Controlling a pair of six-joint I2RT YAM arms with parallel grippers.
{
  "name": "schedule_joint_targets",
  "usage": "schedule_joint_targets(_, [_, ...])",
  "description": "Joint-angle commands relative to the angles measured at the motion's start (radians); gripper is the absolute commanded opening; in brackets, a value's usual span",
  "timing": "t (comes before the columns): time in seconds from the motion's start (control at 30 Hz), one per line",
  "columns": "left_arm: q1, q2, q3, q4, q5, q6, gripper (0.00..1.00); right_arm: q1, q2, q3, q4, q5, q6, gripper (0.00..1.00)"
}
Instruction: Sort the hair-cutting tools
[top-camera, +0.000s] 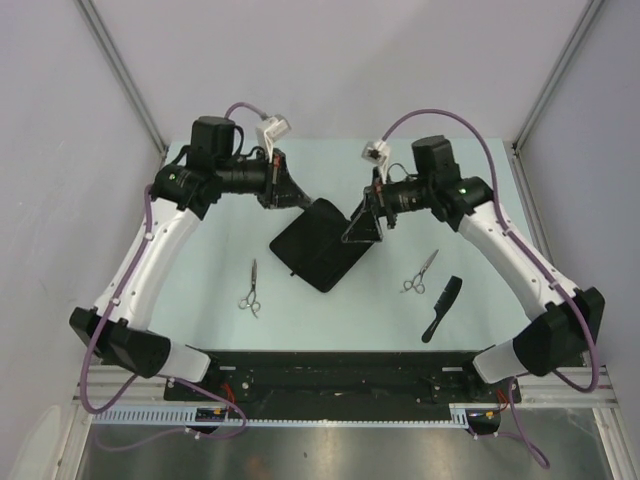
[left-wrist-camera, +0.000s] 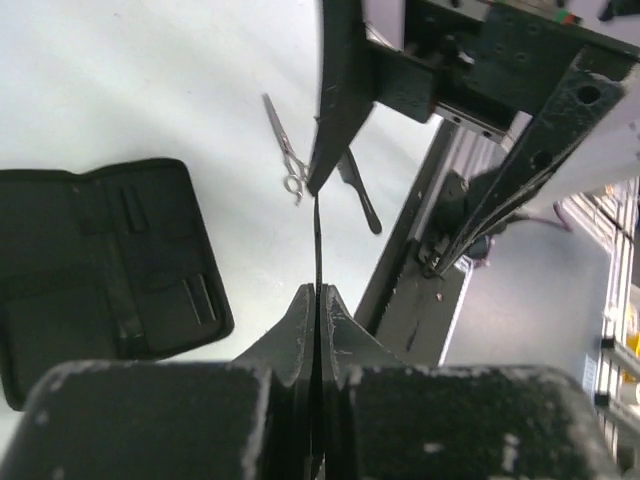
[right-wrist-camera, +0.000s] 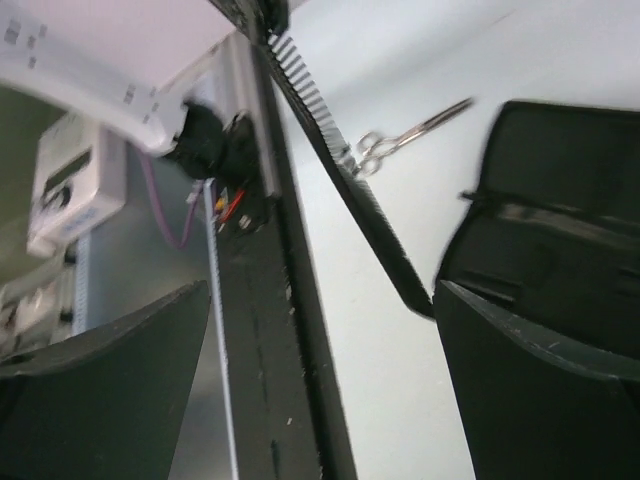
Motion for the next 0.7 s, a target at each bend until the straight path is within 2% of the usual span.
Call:
schedule_joint_targets(0.0, [0.007, 0.074, 0.178, 0.023, -0.171, -0.207, 0.00, -0.090, -0.133, -0.090, 0.354, 0.197, 0.269, 1.00])
schedule_joint_targets(0.03, [0.010, 0.091, 0.208, 0.023, -0.188, -0.263, 0.00, -0.104, -0.136, -0.093, 0.374, 0.243, 0.313, 1.00])
schedule_joint_targets(0.07, [0.014, 0.111, 0.236, 0.028, -0.196, -0.385, 0.00, -0.120, -0.142, -0.100, 0.429, 0.285, 0.352, 1.00])
schedule_joint_targets(0.13, [0.024, 0.163, 0.314, 0.023, -0.202, -0.487, 0.00, -0.155, -0.139, -0.103, 0.481, 0.401, 0.504, 1.00])
schedule_joint_targets(0.17, [0.024, 0.175, 0.332, 0.025, -0.204, -0.585, 0.00, -0.161, -0.141, -0.101, 0.518, 0.467, 0.567, 1.00])
schedule_joint_targets(0.2, [0.024, 0.195, 0.378, 0.028, -0.224, -0.624, 0.00, -0.169, -0.141, -0.103, 0.523, 0.601, 0.651, 1.00])
schedule_joint_targets(0.23, [0.025, 0.203, 0.397, 0.028, -0.233, -0.702, 0.00, -0.180, -0.141, -0.104, 0.539, 0.613, 0.764, 1.00])
schedule_joint_targets(0.27, [0.027, 0.207, 0.415, 0.028, -0.242, -0.741, 0.00, -0.181, -0.138, -0.103, 0.619, 0.598, 0.806, 1.00])
schedule_joint_targets(0.33, [0.028, 0.220, 0.463, 0.032, -0.258, -0.811, 0.00, -0.178, -0.133, -0.104, 0.673, 0.597, 0.921, 1.00])
schedule_joint_targets(0.4, [0.039, 0.227, 0.492, 0.038, -0.247, -0.905, 0.01, -0.177, -0.131, -0.104, 0.774, 0.567, 0.962, 1.00])
schedule_joint_targets(0.53, [0.048, 0.217, 0.483, 0.080, -0.216, -1.066, 0.00, -0.189, -0.133, -0.103, 0.907, 0.509, 1.037, 1.00])
schedule_joint_targets(0.67, [0.054, 0.209, 0.477, 0.127, -0.204, -1.161, 0.00, -0.198, -0.110, -0.103, 1.024, 0.402, 1.156, 1.00])
